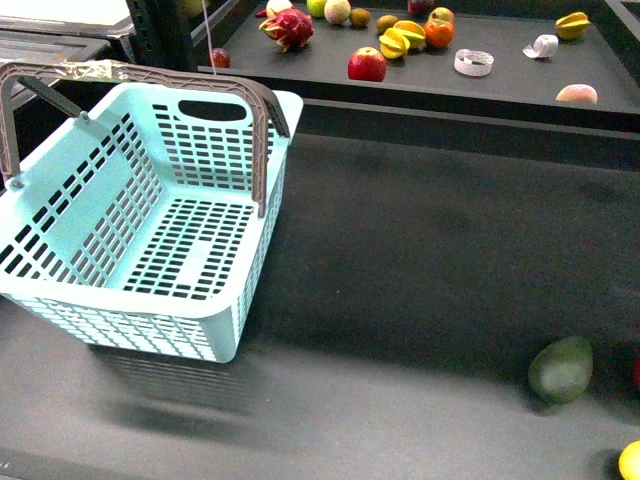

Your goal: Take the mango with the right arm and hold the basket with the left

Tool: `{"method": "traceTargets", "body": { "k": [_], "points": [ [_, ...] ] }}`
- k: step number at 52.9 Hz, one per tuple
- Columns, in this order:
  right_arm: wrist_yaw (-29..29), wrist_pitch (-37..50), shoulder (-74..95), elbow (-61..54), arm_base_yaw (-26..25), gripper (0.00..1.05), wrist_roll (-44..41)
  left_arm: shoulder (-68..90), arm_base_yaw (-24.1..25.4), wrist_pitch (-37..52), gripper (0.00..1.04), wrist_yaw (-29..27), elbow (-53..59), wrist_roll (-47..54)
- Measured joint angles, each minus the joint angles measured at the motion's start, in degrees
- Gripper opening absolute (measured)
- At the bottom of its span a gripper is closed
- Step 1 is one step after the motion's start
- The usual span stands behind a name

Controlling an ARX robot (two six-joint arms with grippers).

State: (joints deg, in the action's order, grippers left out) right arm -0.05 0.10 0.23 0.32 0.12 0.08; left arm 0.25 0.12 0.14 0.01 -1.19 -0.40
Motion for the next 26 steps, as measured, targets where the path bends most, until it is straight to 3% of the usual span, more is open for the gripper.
{"method": "traceTargets", "body": {
  "k": [26],
  "points": [
    [0.0, 0.0, 0.0, 0.0, 0.0, 0.97, 0.0, 0.0, 0.0, 0.0, 0.99, 0.0, 0.0, 0.0]
  ]
}}
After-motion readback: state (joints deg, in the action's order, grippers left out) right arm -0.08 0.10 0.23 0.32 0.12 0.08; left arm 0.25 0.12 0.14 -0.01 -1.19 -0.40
